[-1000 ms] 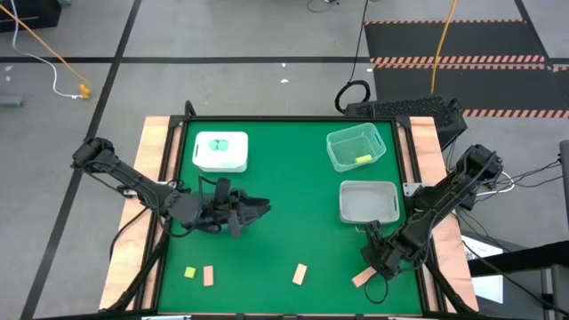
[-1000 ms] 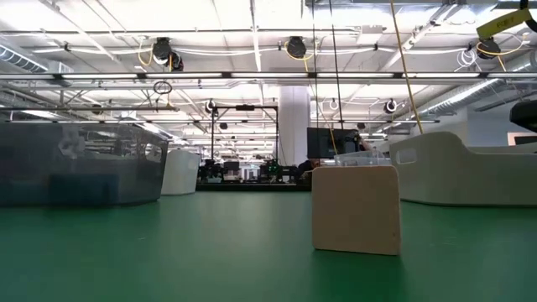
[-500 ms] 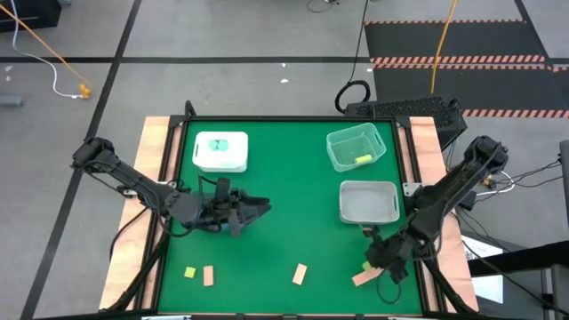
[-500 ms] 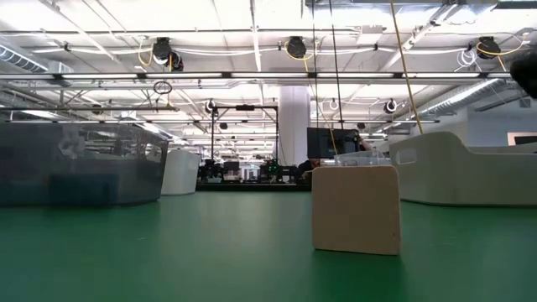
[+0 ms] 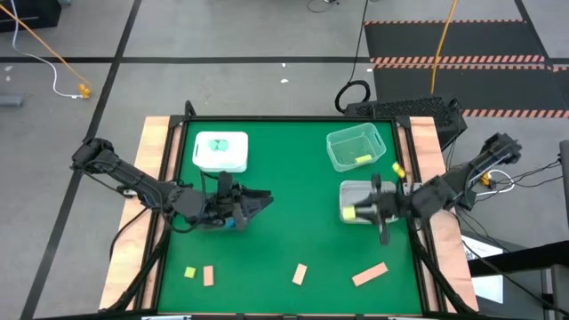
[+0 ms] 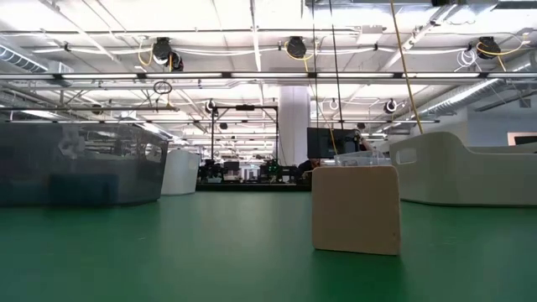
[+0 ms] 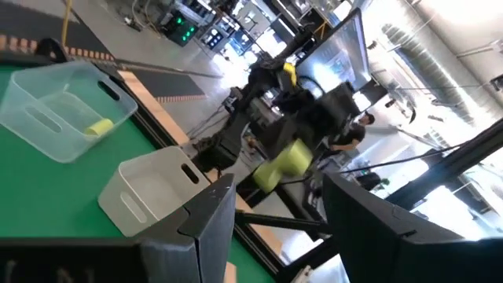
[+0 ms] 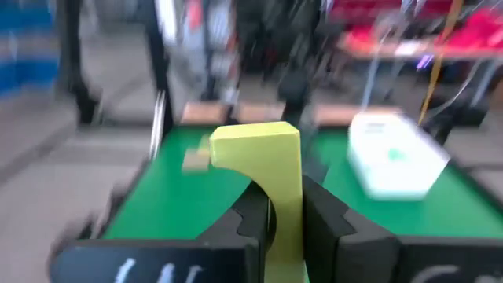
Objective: Sort & place blocks by color
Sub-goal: Put the light green block into the transparent bin, then put the brown block into the gray bin
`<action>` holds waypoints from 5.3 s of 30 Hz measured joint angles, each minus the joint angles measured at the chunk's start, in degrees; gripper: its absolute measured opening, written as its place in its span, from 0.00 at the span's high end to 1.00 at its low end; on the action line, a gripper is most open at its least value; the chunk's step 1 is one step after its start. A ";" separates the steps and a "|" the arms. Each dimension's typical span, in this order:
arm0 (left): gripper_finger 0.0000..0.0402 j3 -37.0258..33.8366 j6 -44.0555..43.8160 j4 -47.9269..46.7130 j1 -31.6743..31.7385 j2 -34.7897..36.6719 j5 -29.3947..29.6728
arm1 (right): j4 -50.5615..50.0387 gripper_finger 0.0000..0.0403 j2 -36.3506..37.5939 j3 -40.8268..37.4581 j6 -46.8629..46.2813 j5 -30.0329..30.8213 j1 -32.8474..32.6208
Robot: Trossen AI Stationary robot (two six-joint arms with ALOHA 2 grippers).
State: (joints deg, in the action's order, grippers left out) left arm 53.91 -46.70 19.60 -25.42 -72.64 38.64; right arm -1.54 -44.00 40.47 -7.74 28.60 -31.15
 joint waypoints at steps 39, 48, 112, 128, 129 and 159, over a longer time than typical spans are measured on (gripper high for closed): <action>0.52 -0.04 39.02 17.87 -7.95 -0.13 7.15 | -8.77 0.90 -12.00 0.00 -18.19 12.11 47.91; 0.52 -0.04 31.45 13.79 -12.28 -0.13 18.87 | -13.72 0.81 -16.30 0.00 -20.84 8.53 52.93; 0.66 0.20 -85.79 -57.18 -22.13 -25.31 -43.62 | -16.74 0.45 -11.18 0.00 -27.44 -18.19 50.18; 0.68 7.25 -67.68 -51.89 -19.62 -17.68 -15.10 | -13.82 0.45 -11.20 0.00 -33.88 -31.49 50.06; 0.68 8.17 -65.59 -51.49 -18.73 -17.29 -12.54 | -12.66 0.45 -11.20 0.00 -34.28 -33.08 49.71; 0.68 16.09 16.08 6.68 9.09 -17.07 2.60 | 33.44 0.44 -18.74 0.02 -6.49 -15.76 20.44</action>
State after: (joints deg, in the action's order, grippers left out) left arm 70.00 -30.63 26.28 -16.33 -89.71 41.23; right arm 31.90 -62.74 40.49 -14.23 12.84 -10.71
